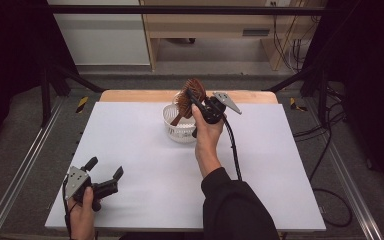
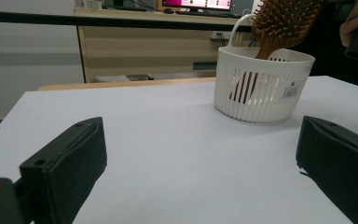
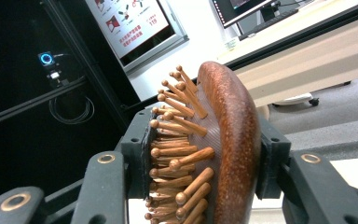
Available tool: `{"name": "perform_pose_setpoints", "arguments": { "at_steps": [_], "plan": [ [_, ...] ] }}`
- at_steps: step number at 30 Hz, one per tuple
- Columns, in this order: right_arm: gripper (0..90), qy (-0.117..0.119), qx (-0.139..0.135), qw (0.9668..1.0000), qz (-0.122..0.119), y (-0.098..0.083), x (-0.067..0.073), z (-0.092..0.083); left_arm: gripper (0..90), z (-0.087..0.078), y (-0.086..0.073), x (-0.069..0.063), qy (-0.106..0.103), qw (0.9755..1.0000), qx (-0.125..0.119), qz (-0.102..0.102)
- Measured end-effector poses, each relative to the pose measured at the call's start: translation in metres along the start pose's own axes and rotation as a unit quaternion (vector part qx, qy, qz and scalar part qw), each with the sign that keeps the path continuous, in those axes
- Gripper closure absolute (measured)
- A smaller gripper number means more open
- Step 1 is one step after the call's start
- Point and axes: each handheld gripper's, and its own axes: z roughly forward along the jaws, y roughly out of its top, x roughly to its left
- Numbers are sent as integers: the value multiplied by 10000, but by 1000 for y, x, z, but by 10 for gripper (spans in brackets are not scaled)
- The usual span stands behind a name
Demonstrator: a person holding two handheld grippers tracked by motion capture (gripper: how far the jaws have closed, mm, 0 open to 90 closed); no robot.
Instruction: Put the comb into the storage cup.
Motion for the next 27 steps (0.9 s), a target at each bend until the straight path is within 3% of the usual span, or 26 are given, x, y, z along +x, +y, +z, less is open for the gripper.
{"name": "perform_pose_setpoints", "arguments": {
  "at_steps": [27],
  "plan": [
    [497,1,70,9999,-115,-12,2,-1,18,0,1,-1,-38,10000,-13,39]
  ]
}}
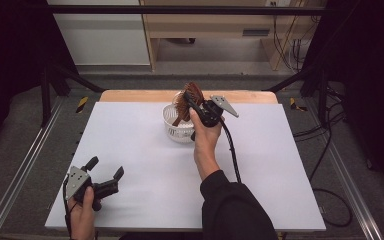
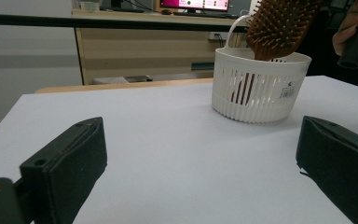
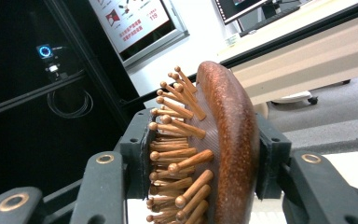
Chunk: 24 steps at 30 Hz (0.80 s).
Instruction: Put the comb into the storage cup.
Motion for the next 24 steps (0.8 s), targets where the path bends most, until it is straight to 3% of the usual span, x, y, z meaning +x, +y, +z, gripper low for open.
{"name": "perform_pose_setpoints", "arguments": {
  "at_steps": [24],
  "plan": [
    [496,-37,7,10000,87,-2,-8,-1,18,0,0,0,6,10000,5,-8]
  ]
}}
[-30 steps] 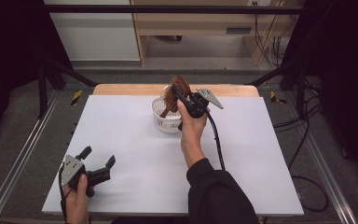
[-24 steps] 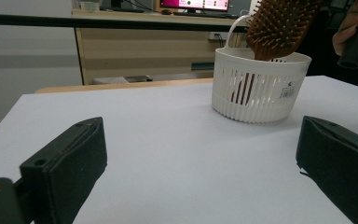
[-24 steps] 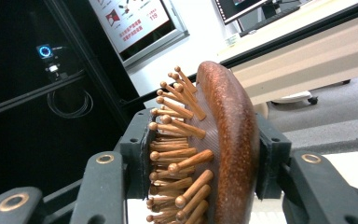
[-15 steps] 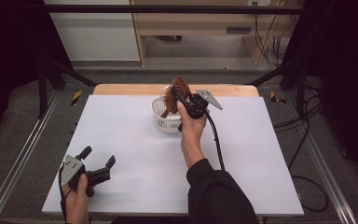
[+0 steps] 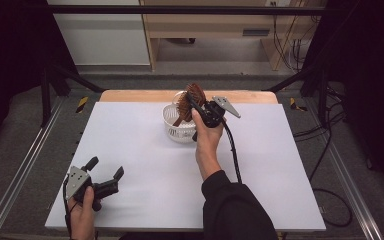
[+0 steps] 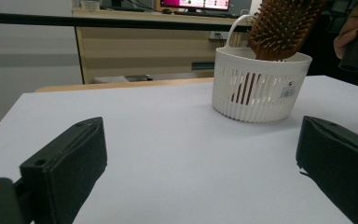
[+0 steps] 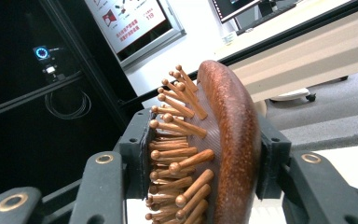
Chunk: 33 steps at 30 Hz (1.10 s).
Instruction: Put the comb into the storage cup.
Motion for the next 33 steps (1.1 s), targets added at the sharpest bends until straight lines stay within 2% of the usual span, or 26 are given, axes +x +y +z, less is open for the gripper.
{"name": "perform_pose_setpoints", "arguments": {
  "at_steps": [33],
  "plan": [
    [484,60,189,9998,20,3,-14,-4,18,1,0,-1,-23,10000,23,5]
  ]
}}
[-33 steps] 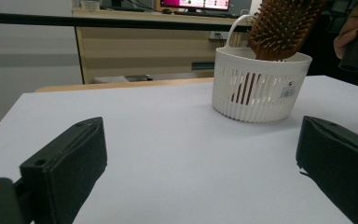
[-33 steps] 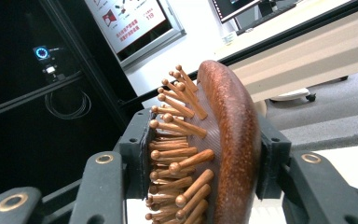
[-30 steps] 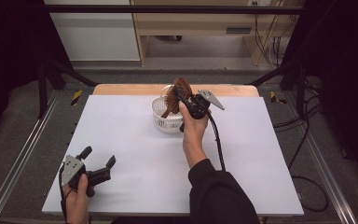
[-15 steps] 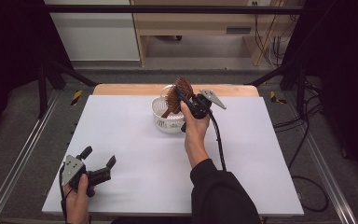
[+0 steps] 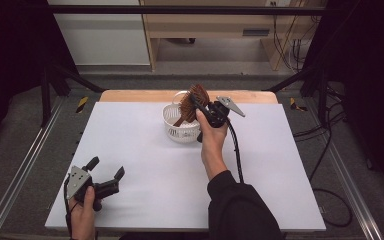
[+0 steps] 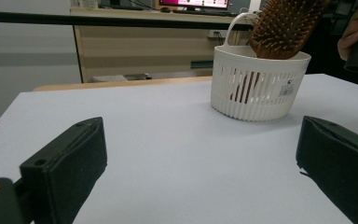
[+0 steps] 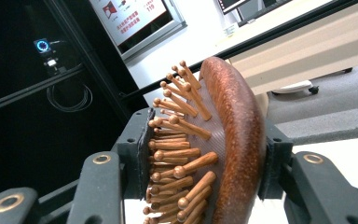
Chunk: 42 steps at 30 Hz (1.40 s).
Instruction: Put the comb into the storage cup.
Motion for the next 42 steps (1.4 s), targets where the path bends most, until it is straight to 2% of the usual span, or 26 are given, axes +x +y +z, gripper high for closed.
{"name": "perform_pose_setpoints", "arguments": {
  "at_steps": [16,42],
  "plan": [
    [458,-10,171,9998,-123,2,-10,-3,19,1,0,-1,-2,10000,34,20],
    [441,-97,312,9994,-138,3,-19,-5,18,1,0,0,-2,10000,33,10]
  ]
}}
